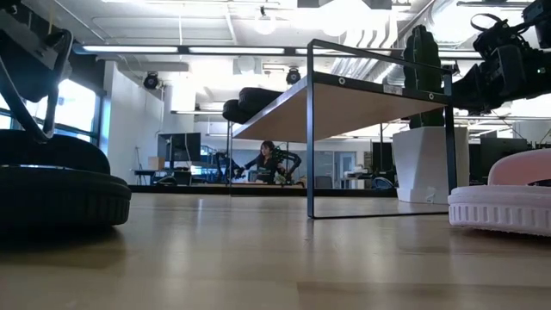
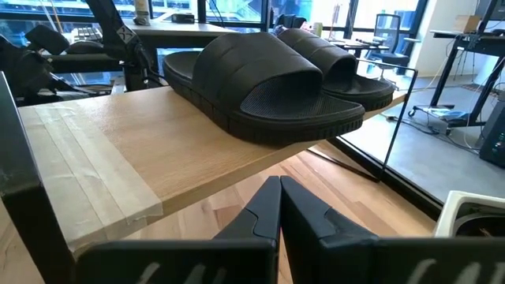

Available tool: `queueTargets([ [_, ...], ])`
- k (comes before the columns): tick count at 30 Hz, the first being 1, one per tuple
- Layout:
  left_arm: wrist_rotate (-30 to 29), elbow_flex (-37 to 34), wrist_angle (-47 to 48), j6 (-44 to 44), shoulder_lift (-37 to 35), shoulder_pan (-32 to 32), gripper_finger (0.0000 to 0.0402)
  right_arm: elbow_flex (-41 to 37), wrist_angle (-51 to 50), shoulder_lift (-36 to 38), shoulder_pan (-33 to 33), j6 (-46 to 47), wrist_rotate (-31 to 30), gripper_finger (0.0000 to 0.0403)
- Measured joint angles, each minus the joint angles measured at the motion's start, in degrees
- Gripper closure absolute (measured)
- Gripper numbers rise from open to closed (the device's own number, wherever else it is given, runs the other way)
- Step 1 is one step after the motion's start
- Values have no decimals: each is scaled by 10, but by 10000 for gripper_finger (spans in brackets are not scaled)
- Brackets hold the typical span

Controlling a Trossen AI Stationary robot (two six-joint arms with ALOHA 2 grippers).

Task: Pick and place slides into the shelf
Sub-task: Put the black slide under the shelf

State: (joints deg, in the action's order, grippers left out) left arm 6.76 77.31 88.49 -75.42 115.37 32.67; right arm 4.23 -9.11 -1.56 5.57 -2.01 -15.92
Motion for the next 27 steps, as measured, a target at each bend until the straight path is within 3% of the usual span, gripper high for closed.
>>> queueTargets([
  [21, 9, -40, -14, 10, 0, 0, 317, 0, 0, 0, 0, 0, 0, 402],
  [27, 7, -40, -15, 19, 0, 0, 278, 0, 0, 0, 0, 0, 0, 402],
])
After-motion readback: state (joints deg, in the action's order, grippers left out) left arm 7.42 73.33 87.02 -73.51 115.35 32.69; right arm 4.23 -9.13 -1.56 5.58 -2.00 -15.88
